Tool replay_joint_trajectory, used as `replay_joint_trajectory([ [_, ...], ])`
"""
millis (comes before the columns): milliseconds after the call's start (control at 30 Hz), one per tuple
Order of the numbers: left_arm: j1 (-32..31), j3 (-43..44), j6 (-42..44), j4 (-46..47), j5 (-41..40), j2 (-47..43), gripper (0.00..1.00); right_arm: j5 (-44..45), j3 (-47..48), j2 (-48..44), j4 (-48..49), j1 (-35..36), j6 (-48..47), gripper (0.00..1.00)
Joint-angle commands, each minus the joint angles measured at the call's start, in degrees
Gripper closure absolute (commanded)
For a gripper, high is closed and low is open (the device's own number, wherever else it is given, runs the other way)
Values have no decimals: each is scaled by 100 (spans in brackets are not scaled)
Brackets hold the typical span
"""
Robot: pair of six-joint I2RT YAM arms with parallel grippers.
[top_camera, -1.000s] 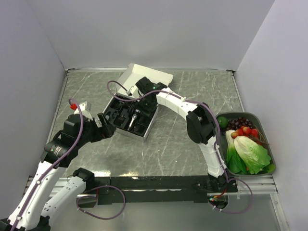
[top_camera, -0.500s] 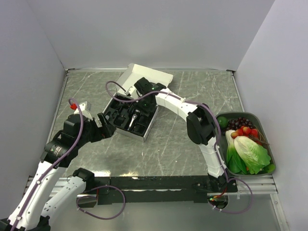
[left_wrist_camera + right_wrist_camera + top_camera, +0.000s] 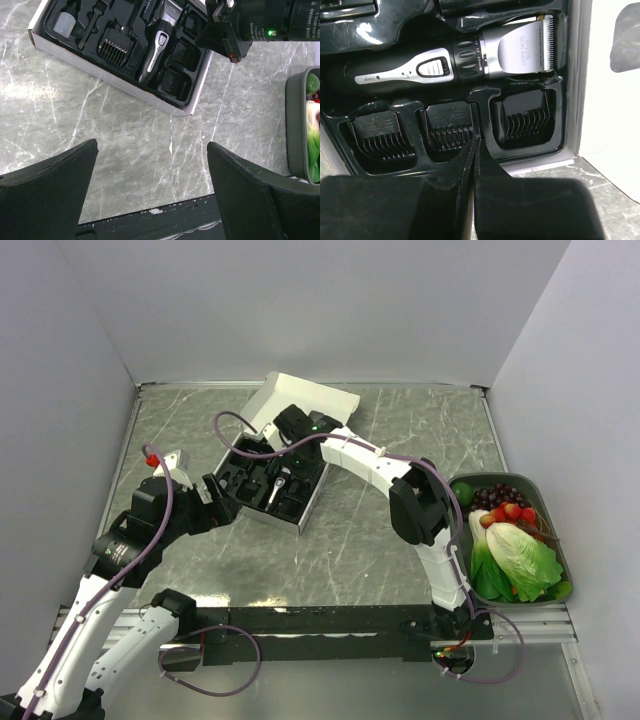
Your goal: Sort the hair-cutting tools
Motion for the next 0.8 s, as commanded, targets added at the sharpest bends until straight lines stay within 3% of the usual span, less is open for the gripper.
replay_joint_trajectory([
  [0,-2,107,-21,117,-22,-36,4,124,135,-89,128,9,170,100],
  [767,-2,125,-21,-15,-92,-81,4,732,161,254,683,-52,319,100],
])
